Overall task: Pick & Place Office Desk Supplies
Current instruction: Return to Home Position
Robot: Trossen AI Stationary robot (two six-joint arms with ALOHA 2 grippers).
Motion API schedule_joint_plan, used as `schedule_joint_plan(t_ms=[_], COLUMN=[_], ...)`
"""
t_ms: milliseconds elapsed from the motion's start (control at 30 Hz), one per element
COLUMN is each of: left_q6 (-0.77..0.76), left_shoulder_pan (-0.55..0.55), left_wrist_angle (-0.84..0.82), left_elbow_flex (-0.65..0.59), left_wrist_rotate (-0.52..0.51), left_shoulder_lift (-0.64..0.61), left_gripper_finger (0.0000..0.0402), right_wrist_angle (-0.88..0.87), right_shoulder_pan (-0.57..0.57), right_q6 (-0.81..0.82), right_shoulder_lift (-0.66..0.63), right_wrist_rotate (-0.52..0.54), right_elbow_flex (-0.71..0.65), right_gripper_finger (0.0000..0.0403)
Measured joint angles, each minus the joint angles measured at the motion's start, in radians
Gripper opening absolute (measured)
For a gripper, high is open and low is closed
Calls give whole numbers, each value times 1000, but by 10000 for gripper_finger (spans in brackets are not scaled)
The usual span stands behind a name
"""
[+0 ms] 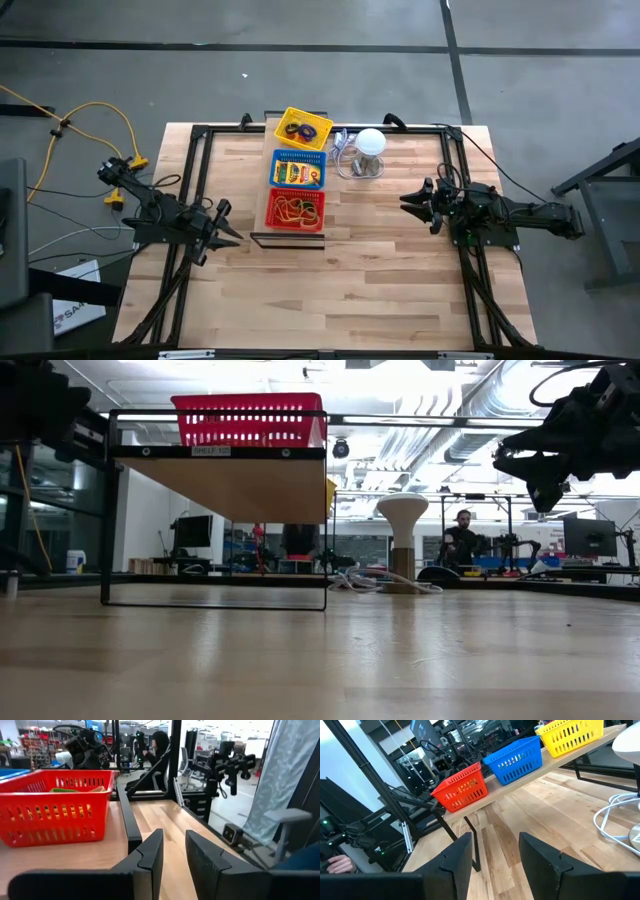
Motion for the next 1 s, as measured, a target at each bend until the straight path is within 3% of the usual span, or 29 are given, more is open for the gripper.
schedule_joint_plan(t_ms=[167,1000], left_q6=[58,61], left_shoulder_pan=[0,0], left_wrist_angle=[-1,-4], left_elbow_flex=[0,0], left_wrist_rotate=[2,32], left_shoulder_lift=[0,0], left_gripper_finger=[79,79], right_wrist_angle=[0,1], right_shoulder_pan=[0,0], right_q6=[0,0], right_shoulder_lift=[0,0], right_wrist_rotate=[0,0], right_elbow_flex=[0,0], right_gripper_finger=[150,150])
